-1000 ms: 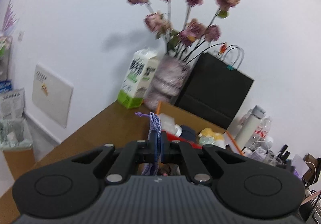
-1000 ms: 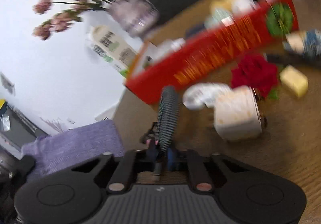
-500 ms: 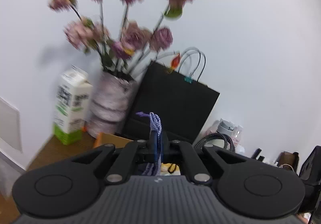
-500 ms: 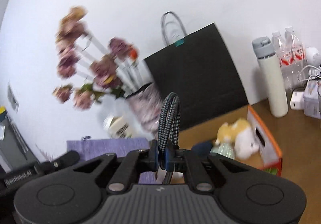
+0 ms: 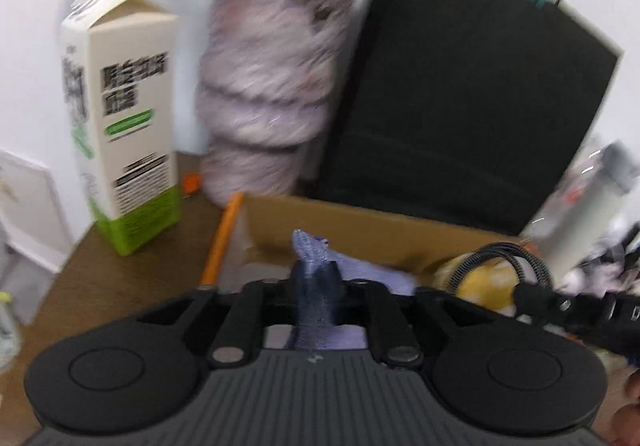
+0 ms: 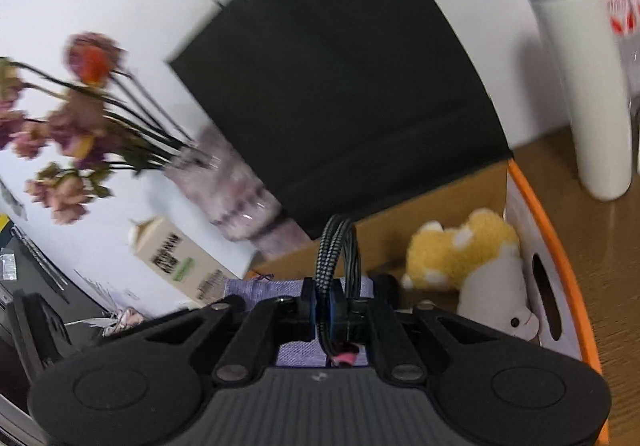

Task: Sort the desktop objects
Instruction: 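Lower purple bag into red box and open left gripper while right releases cable there, then withdraw both grippers from the red box back over the table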

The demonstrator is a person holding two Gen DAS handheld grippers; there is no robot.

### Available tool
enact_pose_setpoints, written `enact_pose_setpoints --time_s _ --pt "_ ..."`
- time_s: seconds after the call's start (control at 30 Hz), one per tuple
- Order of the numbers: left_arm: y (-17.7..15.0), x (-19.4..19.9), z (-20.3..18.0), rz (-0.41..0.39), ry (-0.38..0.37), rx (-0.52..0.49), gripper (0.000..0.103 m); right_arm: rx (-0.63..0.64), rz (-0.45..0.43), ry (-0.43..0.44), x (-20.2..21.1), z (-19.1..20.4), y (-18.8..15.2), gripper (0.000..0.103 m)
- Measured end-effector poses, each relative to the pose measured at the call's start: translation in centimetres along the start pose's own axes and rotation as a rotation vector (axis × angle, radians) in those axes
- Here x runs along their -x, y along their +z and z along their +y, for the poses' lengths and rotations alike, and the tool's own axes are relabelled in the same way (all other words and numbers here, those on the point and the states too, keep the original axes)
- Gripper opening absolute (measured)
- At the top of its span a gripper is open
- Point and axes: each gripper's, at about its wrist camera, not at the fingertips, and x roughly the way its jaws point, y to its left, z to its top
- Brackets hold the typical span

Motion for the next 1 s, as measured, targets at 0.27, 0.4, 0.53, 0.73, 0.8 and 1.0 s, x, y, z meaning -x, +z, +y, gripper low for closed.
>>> enact_pose_setpoints --time_s 0.27,0.4,0.53,0.73,0.8,1.0 --pt "-0.2 4.1 -0.6 -0.079 0.031 -0.088 0.080 0.125 0.024 -0.292 -2.1 0.6 -0.1 0.017" --pt "-1.0 7.1 -1.5 -0.039 0.020 -0.080 0.083 0.147 -0.049 -0.322 1.5 2.0 -0.8 0.017" --pt "-4.1 12.0 -2.4 -0.056 -0.035 -0.117 0.091 0.188 -0.077 -0.331 5.3 4.1 -2.7 0.017" --pt "-11.3 18.2 -3.5 -0.126 -0.059 -0.177 0.100 0.254 -0.117 -0.350 10.9 6.5 -8.6 0.020" --pt "-13.9 19.9 -3.5 -0.138 -0.086 -0.172 0.101 0.257 -0.131 -0.333 13.1 6.8 -11.0 0.025" --pt "-22.1 23.8 -1.9 -0.142 -0.056 -0.128 0.103 0.314 -0.138 -0.359 17.3 6.8 -19.9 0.051"
